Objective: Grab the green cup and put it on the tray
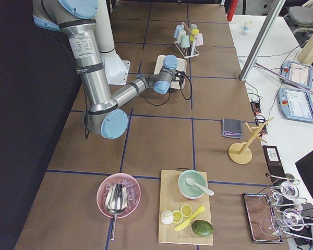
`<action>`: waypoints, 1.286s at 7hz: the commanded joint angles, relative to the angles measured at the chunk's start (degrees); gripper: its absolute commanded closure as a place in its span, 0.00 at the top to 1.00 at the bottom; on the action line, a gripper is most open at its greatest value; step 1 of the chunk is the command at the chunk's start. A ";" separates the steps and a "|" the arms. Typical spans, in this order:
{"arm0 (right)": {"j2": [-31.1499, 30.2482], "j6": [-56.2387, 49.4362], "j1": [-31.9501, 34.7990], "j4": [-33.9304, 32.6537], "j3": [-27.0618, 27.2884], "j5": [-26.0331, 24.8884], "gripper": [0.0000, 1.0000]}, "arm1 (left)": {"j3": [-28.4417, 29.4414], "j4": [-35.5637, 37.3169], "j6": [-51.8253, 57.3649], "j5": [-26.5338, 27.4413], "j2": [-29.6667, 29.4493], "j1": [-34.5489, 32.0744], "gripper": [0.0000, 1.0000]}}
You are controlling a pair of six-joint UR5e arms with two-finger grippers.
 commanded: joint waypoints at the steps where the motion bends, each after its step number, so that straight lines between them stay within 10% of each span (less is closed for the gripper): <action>1: 2.27 -0.02 -3.47 -3.82 -0.12 -3.16 0.00 | 0.02 -0.11 0.03 0.09 0.01 0.33 1.00; 6: 2.63 -3.36 -4.71 -5.15 -0.74 -3.70 0.03 | 0.11 -1.94 -0.06 0.17 -0.08 1.99 1.00; 8: 2.63 -3.36 -4.45 -5.76 -0.48 -3.62 0.78 | -0.68 -2.83 -0.49 0.26 -3.30 6.11 1.00; 9: 2.46 -3.36 -3.14 -5.85 0.31 -3.53 1.00 | -2.51 -2.75 -0.59 0.79 -4.64 7.52 1.00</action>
